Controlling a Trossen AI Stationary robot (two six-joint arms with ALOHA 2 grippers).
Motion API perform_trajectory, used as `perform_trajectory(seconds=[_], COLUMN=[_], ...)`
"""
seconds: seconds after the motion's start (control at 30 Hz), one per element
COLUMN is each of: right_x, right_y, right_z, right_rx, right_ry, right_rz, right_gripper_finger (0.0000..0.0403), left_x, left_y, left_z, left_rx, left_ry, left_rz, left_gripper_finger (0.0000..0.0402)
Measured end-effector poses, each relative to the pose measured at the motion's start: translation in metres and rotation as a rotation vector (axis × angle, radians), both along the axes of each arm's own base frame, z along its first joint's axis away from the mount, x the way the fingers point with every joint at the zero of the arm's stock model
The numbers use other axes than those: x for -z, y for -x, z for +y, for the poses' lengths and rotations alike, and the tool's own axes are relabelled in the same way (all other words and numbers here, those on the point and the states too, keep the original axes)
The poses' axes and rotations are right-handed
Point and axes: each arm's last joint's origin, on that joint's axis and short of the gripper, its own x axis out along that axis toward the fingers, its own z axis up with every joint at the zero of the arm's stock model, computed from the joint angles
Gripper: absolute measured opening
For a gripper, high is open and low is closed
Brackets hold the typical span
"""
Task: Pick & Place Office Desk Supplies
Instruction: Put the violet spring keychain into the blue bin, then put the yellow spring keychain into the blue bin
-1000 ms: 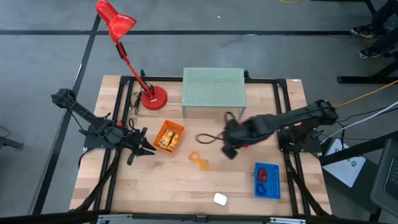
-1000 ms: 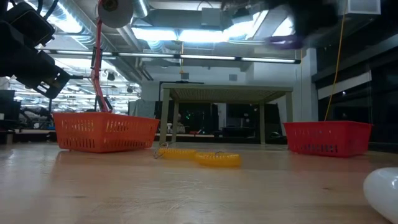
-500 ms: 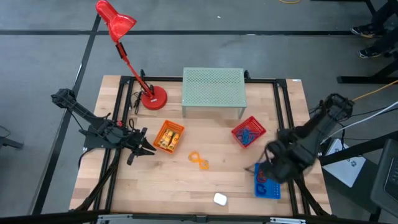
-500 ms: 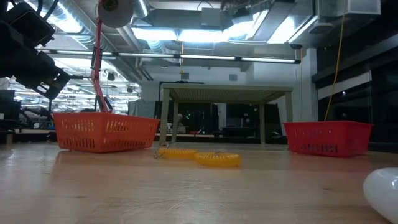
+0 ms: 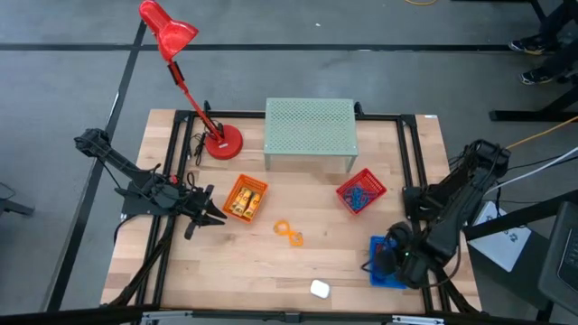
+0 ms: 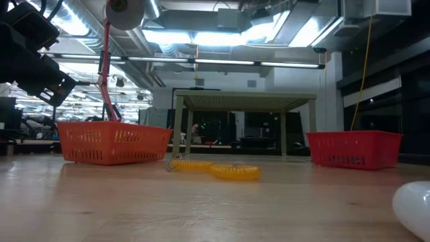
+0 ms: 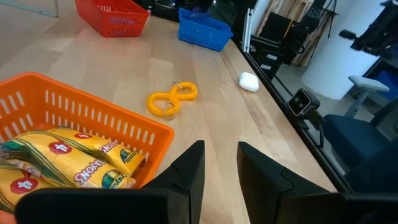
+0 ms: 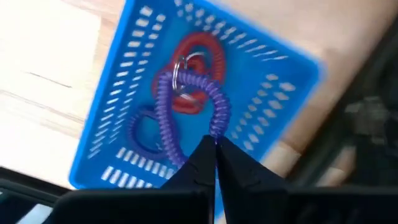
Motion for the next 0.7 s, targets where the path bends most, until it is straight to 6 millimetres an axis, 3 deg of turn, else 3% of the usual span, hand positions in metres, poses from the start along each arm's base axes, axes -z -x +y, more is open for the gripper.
perform_trajectory(seconds=[0.23,0.47,0.7], right_x=[0.030,0.030,0.027], right_y=[-0.001,-0.001,0.000], right_z=[0.010,0.009,0.009], right_rx=[-0.015,-0.035,-0.035], right_ry=[-0.071,-0.065,-0.084], right_rz=[-0.012,-0.002,-0.010], right_gripper_finger=[0.0021,0.0056,0.0135], left_x=[0.000,0.000,0.000], left_y=[0.000,0.000,0.000], left_z=[0.000,0.000,0.000], left_rx=[0.000,0.000,0.000], left_ry=[-0.001,0.000,-0.001], left_rz=[0.000,0.000,0.000], left_gripper_finger=[0.0090,0.0090,0.0090])
